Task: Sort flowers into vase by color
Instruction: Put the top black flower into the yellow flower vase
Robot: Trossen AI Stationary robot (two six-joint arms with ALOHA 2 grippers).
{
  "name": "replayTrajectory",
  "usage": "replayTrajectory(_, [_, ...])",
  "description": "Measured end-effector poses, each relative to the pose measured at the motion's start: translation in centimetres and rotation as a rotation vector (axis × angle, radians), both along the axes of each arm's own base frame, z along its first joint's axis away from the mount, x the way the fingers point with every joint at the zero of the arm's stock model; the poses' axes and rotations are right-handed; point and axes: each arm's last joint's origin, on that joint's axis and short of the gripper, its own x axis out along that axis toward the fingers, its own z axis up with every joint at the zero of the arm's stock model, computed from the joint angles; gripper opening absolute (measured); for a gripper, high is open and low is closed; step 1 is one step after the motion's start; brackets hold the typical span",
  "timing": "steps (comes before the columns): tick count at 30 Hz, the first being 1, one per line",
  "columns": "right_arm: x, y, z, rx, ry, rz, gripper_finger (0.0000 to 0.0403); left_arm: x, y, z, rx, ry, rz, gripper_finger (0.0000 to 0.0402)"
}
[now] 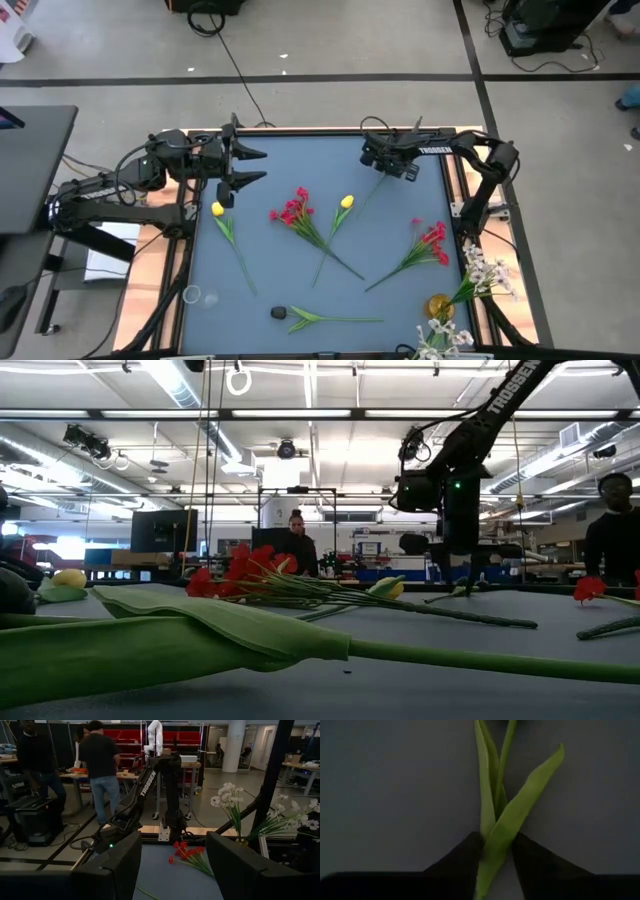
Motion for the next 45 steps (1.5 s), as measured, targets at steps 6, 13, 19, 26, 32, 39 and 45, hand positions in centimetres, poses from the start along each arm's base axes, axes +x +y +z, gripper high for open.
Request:
replayTrajectory(6, [-0.1, 0.2, 1.0, -0.017, -0.024, 0.046, 0.0014, 0.0, 0.0, 0.0, 0.000, 0.000, 0.000, 0.0226])
replayTrajectory(13, [0.0, 0.8, 2.9, -0.022, -0.099, 0.106, 0.0020, 0.0, 0.0, 0.0, 0.000, 0.000, 0.000, 0.0226])
replayTrajectory(19, [0.2, 2.4, 6.0, -0.101, -0.178, 0.188, 0.0007, 0.0, 0.0, 0.0, 0.000, 0.000, 0.000, 0.0226])
replayTrajectory(26, [-0.4, 4.9, 10.8, -0.179, -0.370, 0.309, 0.0007, 0.0, 0.0, 0.0, 0.000, 0.000, 0.000, 0.0226])
replayTrajectory(32, [-2.2, 7.0, 15.5, -0.347, -0.507, 0.494, 0.0007, 0.0, 0.0, 0.0, 0.000, 0.000, 0.000, 0.0226])
replayTrajectory(39, [-4.8, 9.8, 20.0, -0.614, -0.574, 1.101, 0.0007, 0.0, 0.0, 0.0, 0.000, 0.000, 0.000, 0.0226])
replayTrajectory(45, [-7.2, 12.9, 22.5, -0.796, -0.753, 1.664, 0.0006, 0.0, 0.0, 0.0, 0.000, 0.000, 0.000, 0.0226])
